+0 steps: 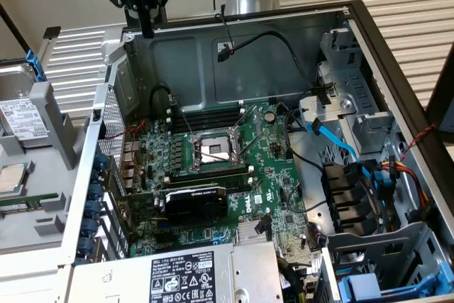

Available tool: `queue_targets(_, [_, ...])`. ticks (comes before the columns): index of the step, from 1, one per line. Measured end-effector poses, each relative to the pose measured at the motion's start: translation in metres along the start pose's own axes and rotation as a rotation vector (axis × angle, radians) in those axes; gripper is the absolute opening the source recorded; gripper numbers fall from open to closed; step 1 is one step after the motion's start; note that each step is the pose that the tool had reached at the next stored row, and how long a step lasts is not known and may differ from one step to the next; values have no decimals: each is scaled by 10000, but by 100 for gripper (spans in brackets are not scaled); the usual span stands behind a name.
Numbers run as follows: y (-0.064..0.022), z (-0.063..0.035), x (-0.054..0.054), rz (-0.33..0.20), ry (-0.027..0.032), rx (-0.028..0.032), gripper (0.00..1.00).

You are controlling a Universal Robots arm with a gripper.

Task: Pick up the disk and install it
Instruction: 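Reach for the disk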

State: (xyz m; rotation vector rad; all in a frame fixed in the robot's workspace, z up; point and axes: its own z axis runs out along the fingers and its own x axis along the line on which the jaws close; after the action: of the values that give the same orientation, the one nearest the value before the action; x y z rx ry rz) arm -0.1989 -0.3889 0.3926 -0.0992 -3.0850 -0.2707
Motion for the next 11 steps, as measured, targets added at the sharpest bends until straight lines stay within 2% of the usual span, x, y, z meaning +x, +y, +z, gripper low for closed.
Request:
queue_targets(2, [44,8,2,13,44,118,11])
queue_targets(6, [116,21,-14,20,60,186,11])
queue_targets(8, [191,36,-9,24,54,262,11])
queue_targets(11, [314,62,0,26,49,339,11])
